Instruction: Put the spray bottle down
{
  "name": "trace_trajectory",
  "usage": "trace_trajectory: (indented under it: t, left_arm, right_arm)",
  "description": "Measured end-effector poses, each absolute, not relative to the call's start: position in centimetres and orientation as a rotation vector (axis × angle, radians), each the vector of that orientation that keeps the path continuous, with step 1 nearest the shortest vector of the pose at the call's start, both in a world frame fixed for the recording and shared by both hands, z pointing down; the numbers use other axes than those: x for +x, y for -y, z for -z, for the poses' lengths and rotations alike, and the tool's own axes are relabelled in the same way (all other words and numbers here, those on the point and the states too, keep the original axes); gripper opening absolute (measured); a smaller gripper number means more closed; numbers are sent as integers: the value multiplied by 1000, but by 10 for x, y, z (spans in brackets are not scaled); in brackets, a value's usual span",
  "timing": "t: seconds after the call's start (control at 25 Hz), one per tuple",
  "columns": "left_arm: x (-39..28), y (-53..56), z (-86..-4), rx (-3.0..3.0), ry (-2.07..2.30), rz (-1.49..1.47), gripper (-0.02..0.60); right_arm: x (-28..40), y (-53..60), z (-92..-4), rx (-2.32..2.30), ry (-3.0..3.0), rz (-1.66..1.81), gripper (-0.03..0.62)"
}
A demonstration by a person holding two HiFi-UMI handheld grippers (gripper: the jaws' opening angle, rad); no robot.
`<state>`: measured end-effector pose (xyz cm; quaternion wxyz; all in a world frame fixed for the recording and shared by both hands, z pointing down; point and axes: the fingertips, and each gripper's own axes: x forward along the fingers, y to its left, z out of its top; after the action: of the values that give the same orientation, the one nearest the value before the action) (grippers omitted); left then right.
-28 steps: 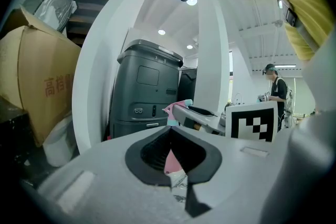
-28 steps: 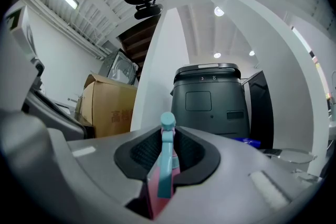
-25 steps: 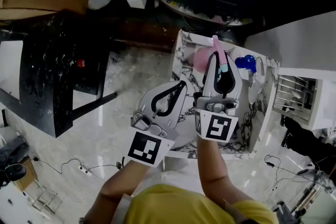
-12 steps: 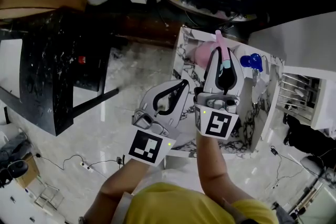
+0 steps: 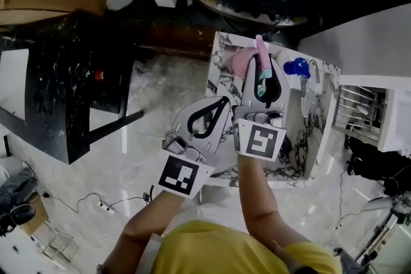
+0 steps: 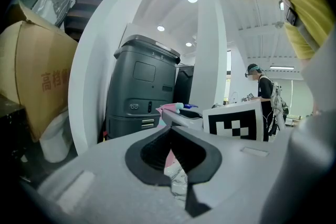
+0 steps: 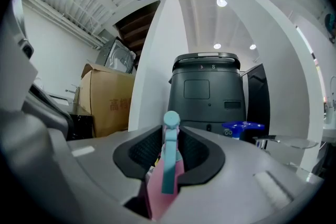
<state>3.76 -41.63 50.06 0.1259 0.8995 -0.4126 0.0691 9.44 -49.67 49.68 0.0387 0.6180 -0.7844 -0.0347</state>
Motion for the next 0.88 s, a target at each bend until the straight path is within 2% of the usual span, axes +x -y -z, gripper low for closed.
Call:
trace_trajectory:
  t: [0.2, 0.44, 0.72, 0.8, 0.88]
  left_arm:
    - [34, 410, -486, 2623, 1224, -168, 0]
    - [31, 397, -463, 2640, 1229, -142, 0]
    - [28, 374, -431, 2671, 1241, -117, 0]
    - [29, 369, -422, 2689, 1255, -107, 0]
    - [32, 366, -413, 2703, 1262, -99, 0]
  right_arm:
    - [92, 497, -498, 1842, 2394, 11, 183]
    - [95, 486, -479, 1825, 2332, 83, 258]
    - [103, 447, -444, 1843, 2298, 74, 255]
    - [106, 433, -435, 1839, 2291, 74, 222]
    - [107, 419, -422, 1824, 2301, 90, 160]
